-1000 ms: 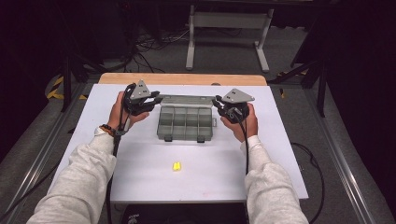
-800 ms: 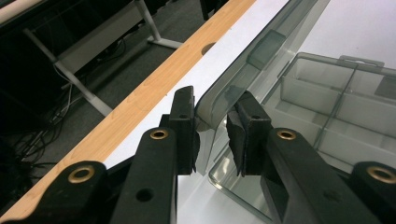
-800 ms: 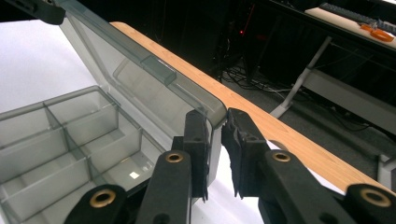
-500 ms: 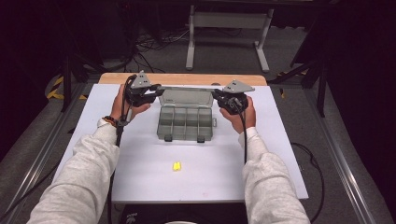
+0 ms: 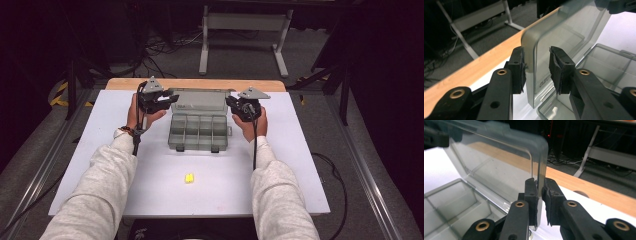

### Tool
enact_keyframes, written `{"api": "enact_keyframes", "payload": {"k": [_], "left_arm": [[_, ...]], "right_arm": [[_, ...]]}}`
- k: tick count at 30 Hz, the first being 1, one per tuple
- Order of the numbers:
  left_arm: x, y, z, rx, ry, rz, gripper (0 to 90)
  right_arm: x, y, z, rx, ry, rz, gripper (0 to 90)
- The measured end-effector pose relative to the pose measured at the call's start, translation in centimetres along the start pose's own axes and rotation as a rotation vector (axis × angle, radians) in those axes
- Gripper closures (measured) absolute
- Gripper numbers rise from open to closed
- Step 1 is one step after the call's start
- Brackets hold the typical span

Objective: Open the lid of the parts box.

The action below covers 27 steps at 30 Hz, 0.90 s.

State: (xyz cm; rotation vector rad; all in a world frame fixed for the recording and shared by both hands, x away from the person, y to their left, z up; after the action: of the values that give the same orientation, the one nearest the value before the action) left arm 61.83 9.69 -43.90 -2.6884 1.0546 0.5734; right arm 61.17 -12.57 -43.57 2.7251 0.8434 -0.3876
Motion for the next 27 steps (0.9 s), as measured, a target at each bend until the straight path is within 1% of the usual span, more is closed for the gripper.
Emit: {"api": "enact_keyframes", "payload": {"k": [1, 4, 5, 6, 7, 8, 10, 13, 15, 16, 19, 20, 21, 22, 23, 24, 25, 26, 27], "left_arm": [[0.4, -0.2, 0.4, -0.005, -0.015, -0.008, 66.0], [1.2, -0.4, 1.2, -0.041, -0.020, -0.007, 66.2], [1.2, -0.4, 1.2, -0.041, -0.020, -0.007, 66.3], [1.6, -0.6, 1.7, -0.039, -0.032, -0.012, 66.5], [1.6, -0.6, 1.7, -0.039, -0.032, -0.012, 66.7], [2.0, -0.8, 2.2, -0.043, -0.050, -0.019, 66.7], [2.5, -0.8, 3.0, -0.050, -0.078, -0.026, 67.0], [3.1, -0.9, 4.2, -0.073, -0.105, -0.032, 66.9], [3.2, -0.9, 4.4, -0.081, -0.109, -0.032, 66.6], [3.4, -1.0, 4.6, -0.083, -0.110, -0.033, 66.6], [3.7, -1.0, 5.3, -0.092, -0.142, -0.047, 65.7], [3.9, -1.0, 5.6, -0.090, -0.160, -0.055, 65.3], [4.0, -1.0, 5.8, -0.093, -0.165, -0.060, 65.1], [4.0, -1.0, 5.8, -0.093, -0.165, -0.060, 65.7], [4.0, -1.0, 5.8, -0.111, -0.166, -0.058, 65.8], [4.0, -1.0, 5.8, -0.111, -0.166, -0.058, 65.8], [3.9, -1.0, 5.9, -0.118, -0.169, -0.057, 65.8], [3.9, -1.0, 5.9, -0.118, -0.169, -0.057, 65.8], [3.8, -1.0, 6.0, -0.133, -0.168, -0.052, 65.8]], "right_arm": [[0.2, 0.1, 0.2, 0.024, 0.008, 0.002, 81.8], [1.1, 0.2, 1.0, 0.040, -0.007, 0.015, 81.9], [1.1, 0.2, 1.0, 0.040, -0.007, 0.015, 81.9], [1.6, 0.3, 1.6, 0.046, -0.017, 0.019, 81.9], [1.7, 0.3, 1.9, 0.054, -0.021, 0.019, 82.0], [1.7, 0.3, 1.9, 0.054, -0.021, 0.019, 82.0], [2.2, 0.4, 2.5, 0.059, -0.034, 0.022, 82.1], [2.8, 0.5, 3.0, 0.051, -0.048, 0.038, 81.9], [3.0, 0.5, 3.6, 0.050, -0.070, 0.040, 82.2], [3.0, 0.5, 3.6, 0.050, -0.070, 0.040, 82.2], [3.6, 0.4, 4.3, 0.044, -0.099, 0.050, 81.2], [3.7, 0.4, 4.5, 0.043, -0.107, 0.055, 81.1], [3.8, 0.4, 4.8, 0.060, -0.109, 0.049, 81.1], [3.8, 0.4, 4.8, 0.060, -0.109, 0.049, 81.1], [4.1, 0.4, 5.4, 0.091, -0.117, 0.034, 79.8], [4.1, 0.4, 5.4, 0.091, -0.117, 0.034, 79.8], [4.3, 0.3, 5.6, 0.121, -0.112, 0.021, 79.7], [4.4, 0.3, 5.7, 0.124, -0.116, 0.018, 79.6], [4.4, 0.3, 5.7, 0.124, -0.116, 0.018, 79.6]]}}
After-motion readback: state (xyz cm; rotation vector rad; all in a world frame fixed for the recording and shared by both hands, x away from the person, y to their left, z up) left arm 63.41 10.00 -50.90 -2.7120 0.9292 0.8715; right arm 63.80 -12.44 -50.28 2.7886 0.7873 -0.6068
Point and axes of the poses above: each handheld gripper's, and its own axes: x roughly forward along the jaws, z roughly out of its underside, y roughly to its right, the point moved 10 cm from there along x, roughly forward along the jaws, and after that the axes turned 5 degrees about -x, right-handed, at the moved point
